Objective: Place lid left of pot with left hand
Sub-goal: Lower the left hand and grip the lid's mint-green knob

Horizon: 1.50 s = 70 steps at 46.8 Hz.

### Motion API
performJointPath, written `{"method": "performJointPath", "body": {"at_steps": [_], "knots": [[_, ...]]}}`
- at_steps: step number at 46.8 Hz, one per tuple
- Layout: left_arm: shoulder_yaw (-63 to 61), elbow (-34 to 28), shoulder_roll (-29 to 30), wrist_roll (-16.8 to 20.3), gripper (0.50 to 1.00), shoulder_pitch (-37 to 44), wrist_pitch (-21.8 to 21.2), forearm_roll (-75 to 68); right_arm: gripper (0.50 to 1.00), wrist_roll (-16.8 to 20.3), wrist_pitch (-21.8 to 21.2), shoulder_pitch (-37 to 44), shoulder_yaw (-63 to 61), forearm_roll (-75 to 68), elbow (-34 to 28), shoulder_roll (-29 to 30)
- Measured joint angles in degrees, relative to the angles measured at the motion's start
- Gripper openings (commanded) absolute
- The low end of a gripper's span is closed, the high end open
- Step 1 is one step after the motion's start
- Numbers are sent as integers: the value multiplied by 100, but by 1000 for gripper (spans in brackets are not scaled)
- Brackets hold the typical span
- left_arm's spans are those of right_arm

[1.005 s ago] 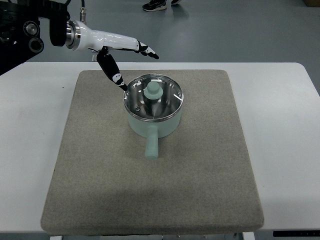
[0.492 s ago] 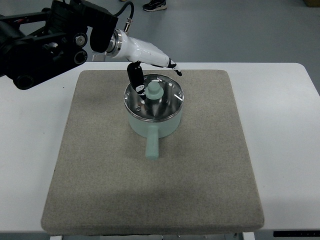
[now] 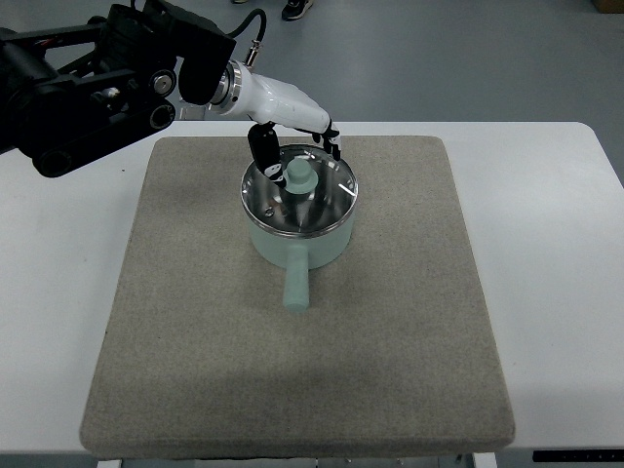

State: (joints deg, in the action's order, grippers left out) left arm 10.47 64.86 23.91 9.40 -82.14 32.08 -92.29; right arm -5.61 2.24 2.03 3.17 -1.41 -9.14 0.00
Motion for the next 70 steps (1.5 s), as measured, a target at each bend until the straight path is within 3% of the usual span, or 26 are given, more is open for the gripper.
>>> {"method": "performJointPath", "body": {"at_steps": [14, 20, 29, 33, 70], "knots": [[-16, 37, 8, 4, 669, 24, 9, -152, 924, 0, 3, -1, 0, 0, 0, 0], [-13, 53, 4, 9, 660, 30, 8, -192, 924, 0, 2, -4, 0, 0, 0, 0], [-10, 61, 0, 10, 570, 28, 4, -193, 924, 0, 2, -8, 0, 0, 0, 0], [-10, 77, 2, 10, 500, 22, 1, -198, 924, 1, 2, -4, 0, -1, 0, 0], [79, 87, 44, 6, 500, -29, -157, -215, 924, -1, 2, -2, 0, 0, 0, 0]]}}
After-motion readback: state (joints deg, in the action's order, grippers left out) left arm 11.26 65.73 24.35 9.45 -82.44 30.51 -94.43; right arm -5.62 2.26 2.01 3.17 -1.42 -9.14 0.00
